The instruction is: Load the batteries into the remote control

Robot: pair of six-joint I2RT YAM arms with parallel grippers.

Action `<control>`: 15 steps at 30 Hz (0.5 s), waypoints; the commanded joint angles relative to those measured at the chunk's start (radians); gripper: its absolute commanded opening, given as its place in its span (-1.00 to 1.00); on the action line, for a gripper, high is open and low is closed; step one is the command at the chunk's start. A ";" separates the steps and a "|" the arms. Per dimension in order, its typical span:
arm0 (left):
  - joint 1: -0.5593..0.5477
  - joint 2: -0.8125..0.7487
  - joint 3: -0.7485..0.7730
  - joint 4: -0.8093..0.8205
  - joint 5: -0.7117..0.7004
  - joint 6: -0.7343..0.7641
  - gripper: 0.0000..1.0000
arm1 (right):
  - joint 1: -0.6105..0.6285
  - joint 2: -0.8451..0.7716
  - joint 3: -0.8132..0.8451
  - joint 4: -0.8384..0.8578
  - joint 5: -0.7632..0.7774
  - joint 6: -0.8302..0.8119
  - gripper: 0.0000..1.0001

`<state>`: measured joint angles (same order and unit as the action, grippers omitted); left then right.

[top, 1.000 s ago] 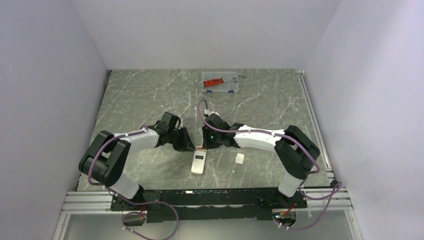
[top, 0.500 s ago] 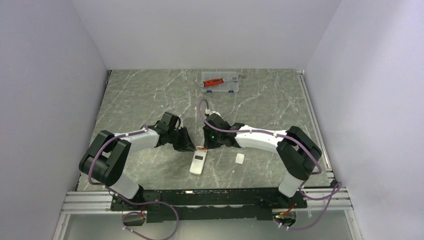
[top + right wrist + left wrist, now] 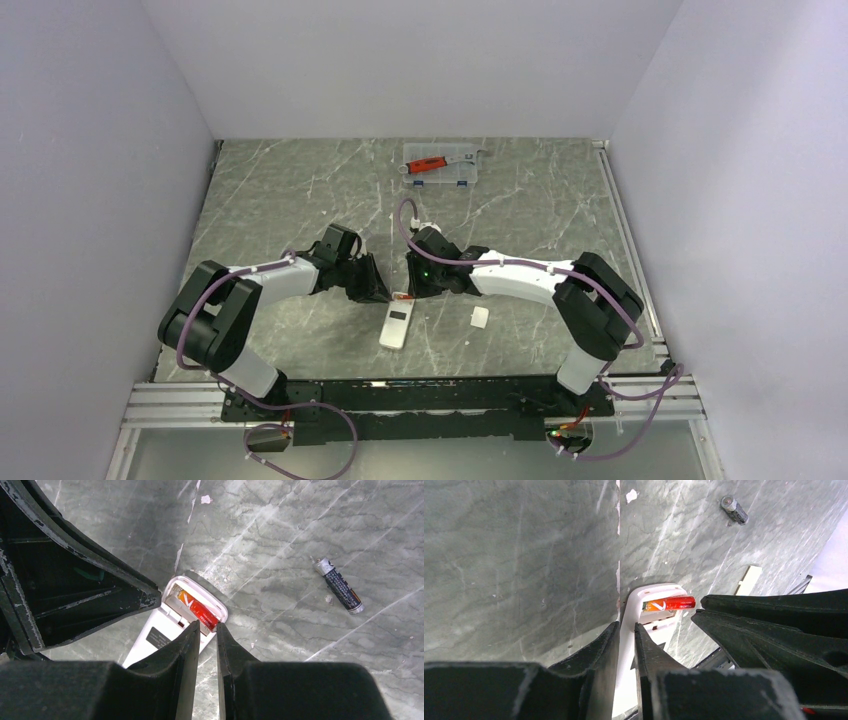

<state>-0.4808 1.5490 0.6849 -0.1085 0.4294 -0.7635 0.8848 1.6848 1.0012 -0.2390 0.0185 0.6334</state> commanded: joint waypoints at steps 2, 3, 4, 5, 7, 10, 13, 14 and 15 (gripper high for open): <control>0.002 -0.010 0.032 0.021 0.008 0.009 -0.49 | -0.001 -0.027 -0.010 0.015 -0.002 0.014 -0.58; 0.003 -0.012 0.035 0.016 0.003 0.011 -0.46 | -0.001 -0.028 -0.012 0.017 -0.003 0.015 -0.58; 0.002 -0.013 0.039 0.010 0.000 0.014 -0.43 | -0.001 -0.029 -0.014 0.018 -0.004 0.016 -0.58; 0.002 -0.015 0.044 0.008 -0.003 0.017 -0.39 | -0.001 -0.030 -0.016 0.018 -0.005 0.017 -0.58; 0.003 -0.014 0.054 0.002 -0.004 0.021 -0.35 | -0.001 -0.030 -0.018 0.020 -0.007 0.017 -0.58; 0.002 -0.012 0.071 -0.001 0.003 0.027 -0.34 | -0.001 -0.032 -0.024 0.024 -0.009 0.020 -0.58; 0.002 -0.012 0.078 0.006 0.014 0.029 -0.35 | -0.001 -0.035 -0.027 0.026 -0.009 0.021 -0.58; 0.002 -0.011 0.080 0.007 0.016 0.029 -0.35 | -0.001 -0.035 -0.027 0.027 -0.010 0.022 -0.58; 0.003 -0.008 0.082 0.008 0.018 0.029 -0.36 | -0.001 -0.034 -0.028 0.028 -0.011 0.022 -0.58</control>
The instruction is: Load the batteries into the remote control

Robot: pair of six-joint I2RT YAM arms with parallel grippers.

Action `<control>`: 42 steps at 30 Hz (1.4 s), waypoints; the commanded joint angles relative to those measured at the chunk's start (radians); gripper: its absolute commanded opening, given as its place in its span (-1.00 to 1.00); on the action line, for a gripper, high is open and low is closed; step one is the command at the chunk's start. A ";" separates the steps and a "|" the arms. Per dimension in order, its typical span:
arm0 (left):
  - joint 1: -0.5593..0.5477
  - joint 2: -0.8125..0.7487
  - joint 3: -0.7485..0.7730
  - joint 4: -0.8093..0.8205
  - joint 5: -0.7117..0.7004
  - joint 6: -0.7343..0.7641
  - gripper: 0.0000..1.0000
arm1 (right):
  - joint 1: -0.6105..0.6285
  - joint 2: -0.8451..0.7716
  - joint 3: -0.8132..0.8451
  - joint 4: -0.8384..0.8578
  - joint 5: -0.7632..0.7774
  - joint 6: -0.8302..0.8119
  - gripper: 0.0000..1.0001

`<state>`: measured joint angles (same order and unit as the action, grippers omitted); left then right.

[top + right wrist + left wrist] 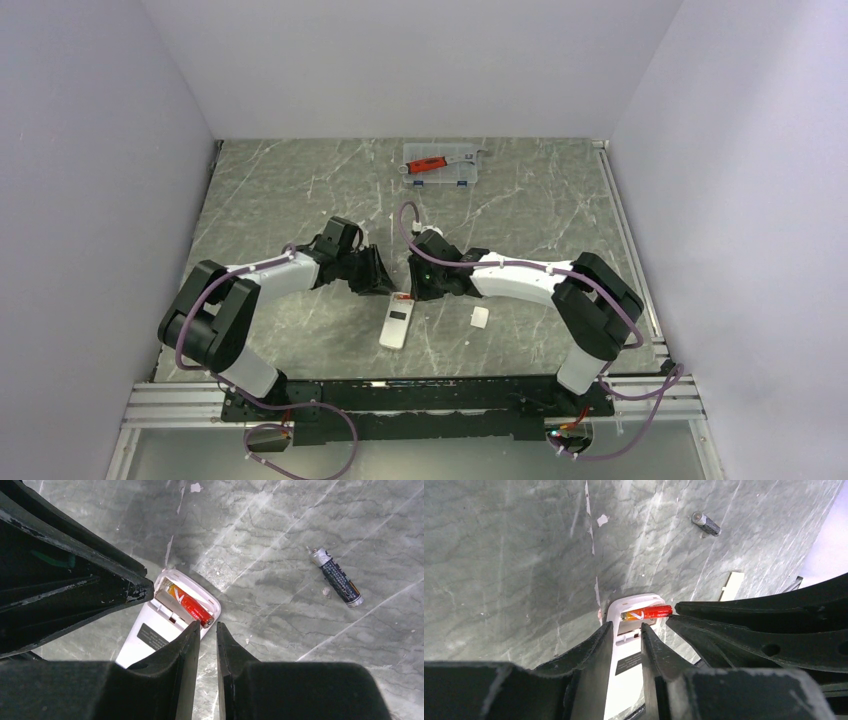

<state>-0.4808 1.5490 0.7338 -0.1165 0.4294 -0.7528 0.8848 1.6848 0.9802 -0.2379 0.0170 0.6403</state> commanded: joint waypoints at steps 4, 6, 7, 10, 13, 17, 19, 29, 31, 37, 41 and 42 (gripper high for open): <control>0.002 0.003 0.029 0.024 0.022 0.019 -0.39 | -0.001 -0.034 -0.006 0.028 -0.009 0.015 -0.58; 0.002 0.006 0.024 0.027 0.019 0.020 -0.39 | -0.001 -0.035 -0.005 0.027 -0.008 0.016 -0.58; 0.003 0.008 0.021 0.030 0.020 0.020 -0.40 | -0.001 -0.035 -0.003 0.026 -0.008 0.016 -0.58; 0.002 0.017 0.014 0.041 0.029 0.018 -0.41 | -0.001 -0.034 0.000 0.026 -0.009 0.016 -0.58; 0.002 0.028 0.011 0.049 0.037 0.015 -0.43 | -0.001 -0.034 0.003 0.025 -0.008 0.016 -0.58; 0.002 0.030 0.005 0.054 0.044 0.013 -0.44 | -0.001 -0.033 0.007 0.027 -0.009 0.018 -0.58; 0.002 0.032 0.003 0.058 0.047 0.013 -0.44 | -0.001 -0.028 0.013 0.025 -0.012 0.018 -0.58; 0.002 0.032 -0.010 0.066 0.055 0.012 -0.51 | 0.000 -0.012 0.021 0.033 -0.012 0.022 -0.60; 0.002 0.028 -0.011 0.063 0.052 0.013 -0.51 | 0.000 -0.009 0.023 0.035 -0.012 0.022 -0.62; 0.002 0.003 -0.008 0.031 0.029 0.027 -0.50 | 0.000 -0.002 0.023 0.043 -0.036 0.025 -0.64; 0.002 -0.001 -0.004 0.023 0.026 0.033 -0.50 | 0.002 0.002 0.024 0.047 -0.038 0.028 -0.65; 0.002 0.001 -0.004 0.024 0.029 0.033 -0.50 | 0.002 0.003 0.025 0.048 -0.039 0.028 -0.65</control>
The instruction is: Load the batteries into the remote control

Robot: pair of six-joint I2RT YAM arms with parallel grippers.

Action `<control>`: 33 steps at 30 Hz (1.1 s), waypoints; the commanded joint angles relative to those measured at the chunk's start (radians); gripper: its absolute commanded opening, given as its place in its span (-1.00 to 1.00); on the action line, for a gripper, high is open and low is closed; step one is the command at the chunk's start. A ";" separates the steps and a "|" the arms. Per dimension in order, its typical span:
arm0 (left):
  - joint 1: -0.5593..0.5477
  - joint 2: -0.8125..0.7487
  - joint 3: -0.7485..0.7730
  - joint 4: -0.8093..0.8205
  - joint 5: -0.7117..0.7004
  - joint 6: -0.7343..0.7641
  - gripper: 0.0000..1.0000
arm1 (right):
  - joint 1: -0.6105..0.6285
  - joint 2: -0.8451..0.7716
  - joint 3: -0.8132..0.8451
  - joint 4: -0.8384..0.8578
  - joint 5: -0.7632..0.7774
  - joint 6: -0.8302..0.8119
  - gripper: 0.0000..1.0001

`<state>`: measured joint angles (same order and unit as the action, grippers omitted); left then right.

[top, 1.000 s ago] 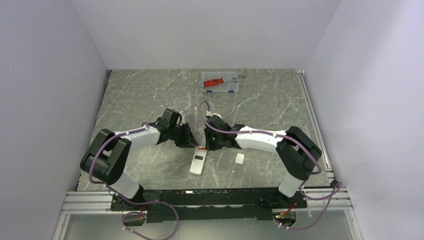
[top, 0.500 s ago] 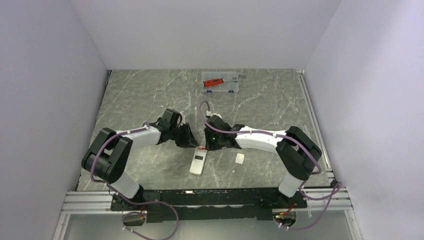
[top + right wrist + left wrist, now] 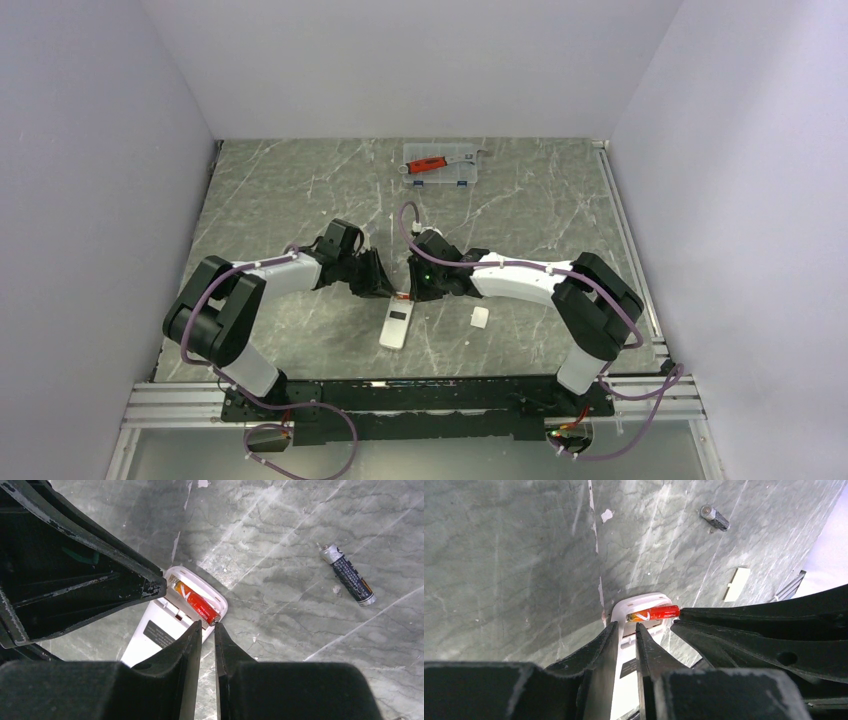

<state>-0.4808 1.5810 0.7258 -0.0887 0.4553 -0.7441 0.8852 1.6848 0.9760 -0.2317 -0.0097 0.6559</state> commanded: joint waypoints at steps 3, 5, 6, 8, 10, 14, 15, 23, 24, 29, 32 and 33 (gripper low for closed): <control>0.002 -0.026 -0.001 0.005 0.009 0.020 -0.51 | 0.003 0.008 0.033 0.042 -0.013 0.014 -0.65; 0.002 -0.026 -0.005 0.011 0.012 0.017 -0.51 | 0.004 0.010 0.033 0.044 -0.013 0.014 -0.65; 0.002 -0.026 -0.007 0.015 0.015 0.016 -0.51 | 0.004 0.010 0.035 0.045 -0.014 0.016 -0.66; 0.002 -0.023 -0.010 0.023 0.022 0.013 -0.52 | 0.006 0.015 0.037 0.045 -0.014 0.016 -0.67; 0.003 -0.021 -0.014 0.030 0.027 0.010 -0.53 | 0.006 0.017 0.042 0.045 -0.016 0.014 -0.68; 0.001 -0.018 -0.020 0.042 0.038 0.005 -0.54 | 0.008 0.026 0.051 0.046 -0.017 0.014 -0.70; 0.002 -0.019 -0.021 0.043 0.037 0.005 -0.54 | 0.008 0.029 0.053 0.046 -0.018 0.014 -0.71; 0.001 -0.033 -0.029 0.044 0.041 0.003 -0.55 | 0.012 0.053 0.074 0.052 -0.030 0.016 -0.79; 0.001 -0.033 -0.031 0.047 0.044 0.001 -0.56 | 0.013 0.056 0.076 0.052 -0.031 0.015 -0.81; 0.001 -0.035 -0.038 0.056 0.047 -0.005 -0.56 | 0.018 0.067 0.086 0.052 -0.037 0.013 -0.86; 0.001 -0.036 -0.038 0.057 0.048 -0.005 -0.56 | 0.018 0.075 0.095 0.046 -0.038 0.008 -0.90; 0.001 -0.037 -0.036 0.054 0.047 -0.005 -0.56 | 0.018 0.079 0.100 0.042 -0.041 0.004 -0.91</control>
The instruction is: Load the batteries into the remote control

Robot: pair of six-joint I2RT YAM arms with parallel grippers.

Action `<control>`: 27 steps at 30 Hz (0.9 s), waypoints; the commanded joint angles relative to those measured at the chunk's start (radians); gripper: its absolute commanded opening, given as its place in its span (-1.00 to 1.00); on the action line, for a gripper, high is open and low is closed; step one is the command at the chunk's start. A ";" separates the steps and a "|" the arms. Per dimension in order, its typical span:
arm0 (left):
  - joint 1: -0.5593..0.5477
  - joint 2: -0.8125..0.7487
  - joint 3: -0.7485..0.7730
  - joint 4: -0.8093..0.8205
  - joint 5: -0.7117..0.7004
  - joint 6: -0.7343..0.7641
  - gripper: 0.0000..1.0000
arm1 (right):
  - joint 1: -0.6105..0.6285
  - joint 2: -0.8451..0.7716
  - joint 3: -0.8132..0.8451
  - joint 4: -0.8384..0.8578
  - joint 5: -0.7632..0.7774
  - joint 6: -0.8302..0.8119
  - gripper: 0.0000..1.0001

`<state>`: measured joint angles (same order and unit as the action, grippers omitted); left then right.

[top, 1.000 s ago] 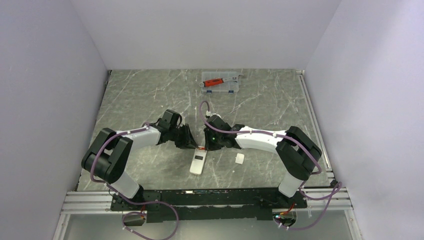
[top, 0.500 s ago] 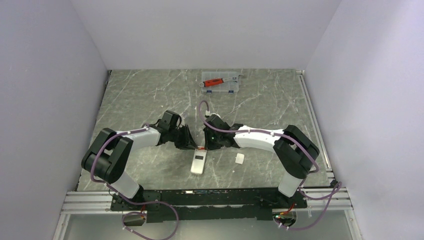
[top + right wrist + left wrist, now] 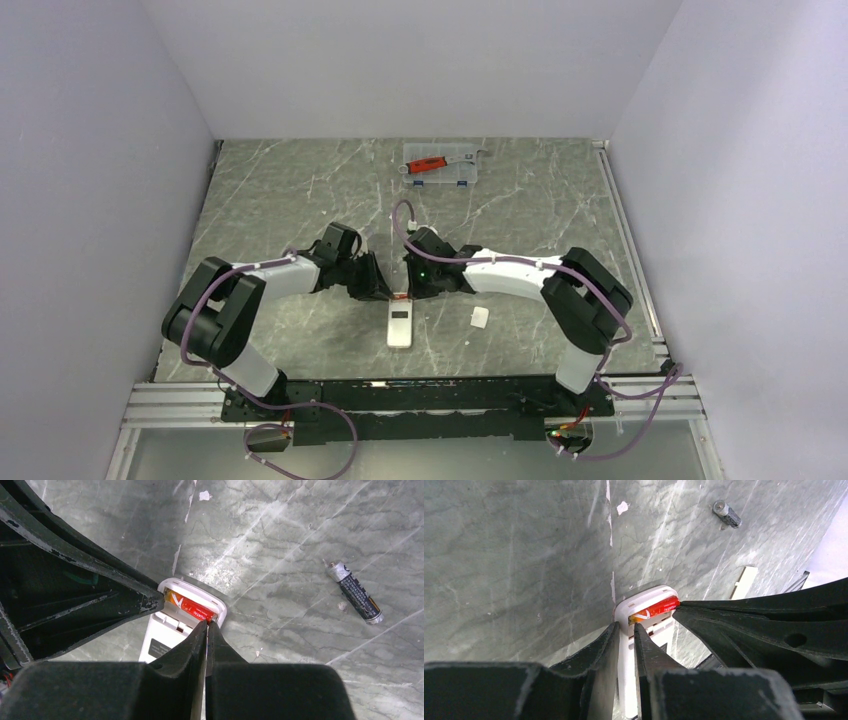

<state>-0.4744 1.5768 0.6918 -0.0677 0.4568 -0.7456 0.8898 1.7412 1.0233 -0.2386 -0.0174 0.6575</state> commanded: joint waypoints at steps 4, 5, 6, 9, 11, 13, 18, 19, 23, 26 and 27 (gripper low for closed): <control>-0.006 -0.037 0.004 0.024 0.043 0.002 -0.56 | 0.018 0.048 0.077 0.022 -0.034 -0.013 -0.94; -0.006 -0.038 0.006 0.022 0.041 0.004 -0.56 | 0.020 0.056 0.084 0.012 -0.033 -0.019 -0.94; -0.006 -0.038 0.007 0.020 0.040 0.005 -0.56 | 0.021 0.064 0.090 0.004 -0.035 -0.024 -0.94; -0.006 -0.038 0.010 0.019 0.039 0.008 -0.56 | 0.028 0.091 0.105 -0.011 -0.039 -0.038 -0.94; -0.006 -0.037 0.012 0.017 0.039 0.009 -0.56 | 0.034 0.107 0.118 -0.026 -0.041 -0.049 -0.95; -0.006 -0.035 0.014 0.016 0.039 0.012 -0.56 | 0.042 0.119 0.132 -0.039 -0.041 -0.063 -0.97; -0.006 -0.040 0.021 -0.003 0.029 0.021 -0.56 | 0.058 0.137 0.154 -0.070 -0.037 -0.089 -1.00; -0.006 -0.041 0.023 -0.007 0.026 0.023 -0.56 | 0.059 0.138 0.156 -0.074 -0.039 -0.093 -1.00; -0.006 -0.043 0.029 -0.012 0.023 0.024 -0.56 | 0.069 0.144 0.163 -0.101 -0.041 -0.111 -1.00; -0.006 -0.043 0.031 -0.013 0.022 0.024 -0.56 | 0.075 0.149 0.167 -0.123 -0.026 -0.124 -1.00; -0.006 -0.043 0.031 -0.012 0.022 0.024 -0.56 | 0.076 0.152 0.172 -0.136 -0.022 -0.128 -1.00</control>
<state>-0.4679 1.5585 0.6910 -0.1410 0.4557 -0.7319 0.9211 1.8462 1.1790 -0.3515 0.0135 0.5446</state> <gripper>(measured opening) 0.221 0.007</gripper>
